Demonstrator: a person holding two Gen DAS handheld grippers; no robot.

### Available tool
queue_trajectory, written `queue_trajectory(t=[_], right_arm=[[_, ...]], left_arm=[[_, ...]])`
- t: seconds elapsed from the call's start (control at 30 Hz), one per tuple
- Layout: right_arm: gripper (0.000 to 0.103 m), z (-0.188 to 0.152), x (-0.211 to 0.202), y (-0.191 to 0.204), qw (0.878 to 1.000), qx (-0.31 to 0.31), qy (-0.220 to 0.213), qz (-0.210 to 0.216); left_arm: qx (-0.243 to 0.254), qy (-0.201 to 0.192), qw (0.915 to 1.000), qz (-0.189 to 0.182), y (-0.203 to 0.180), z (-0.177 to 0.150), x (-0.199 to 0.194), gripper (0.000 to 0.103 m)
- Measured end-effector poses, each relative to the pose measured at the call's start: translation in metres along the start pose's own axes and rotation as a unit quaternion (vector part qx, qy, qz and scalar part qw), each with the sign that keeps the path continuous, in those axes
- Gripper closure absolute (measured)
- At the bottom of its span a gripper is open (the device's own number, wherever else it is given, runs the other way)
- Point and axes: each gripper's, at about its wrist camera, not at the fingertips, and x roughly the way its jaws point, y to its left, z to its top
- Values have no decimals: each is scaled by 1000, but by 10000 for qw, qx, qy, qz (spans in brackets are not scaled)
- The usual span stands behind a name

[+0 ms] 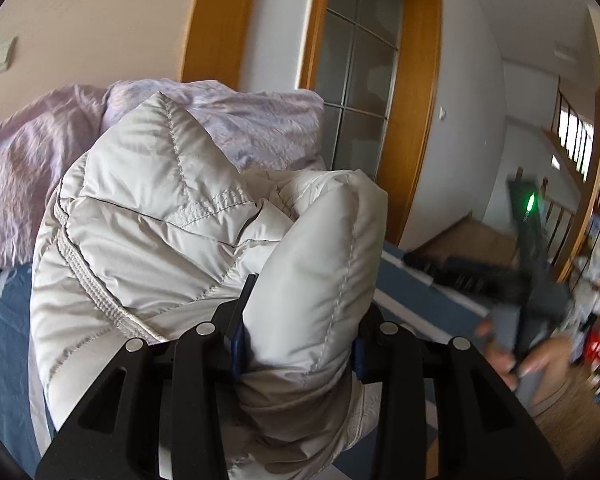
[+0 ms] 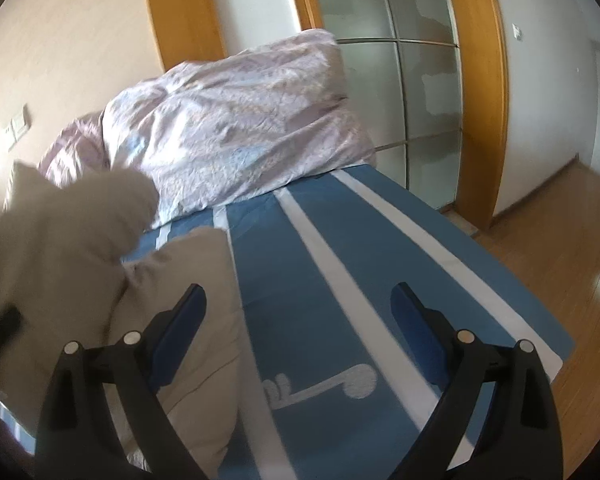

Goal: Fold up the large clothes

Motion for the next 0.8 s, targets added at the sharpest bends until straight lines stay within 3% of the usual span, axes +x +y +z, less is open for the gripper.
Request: queue_trajectory(t=[0.13, 0.33, 0.4, 0.5, 0.67, 0.8], right_arm=[[10, 18, -13, -10, 9985, 192, -33, 509], [9, 55, -25, 15, 9845, -26, 204, 1740], [9, 64, -20, 33, 9744, -148, 472, 2191], [9, 77, -6, 59, 9549, -294, 1009, 2778], [9, 88, 19, 103, 9319, -802, 1735, 3083], [9, 85, 44, 129, 9232, -1094, 2129, 3007]], left_arm=[[420, 83, 9990, 131, -19, -12, 14, 62], [809, 192, 9963, 232, -43, -26, 29, 50], [934, 222, 9951, 237, -50, -29, 33, 42], [1212, 251, 9918, 323, -62, -36, 39, 39], [1482, 297, 9879, 357, -69, -42, 44, 39], [1651, 327, 9850, 379, -73, -46, 47, 39]])
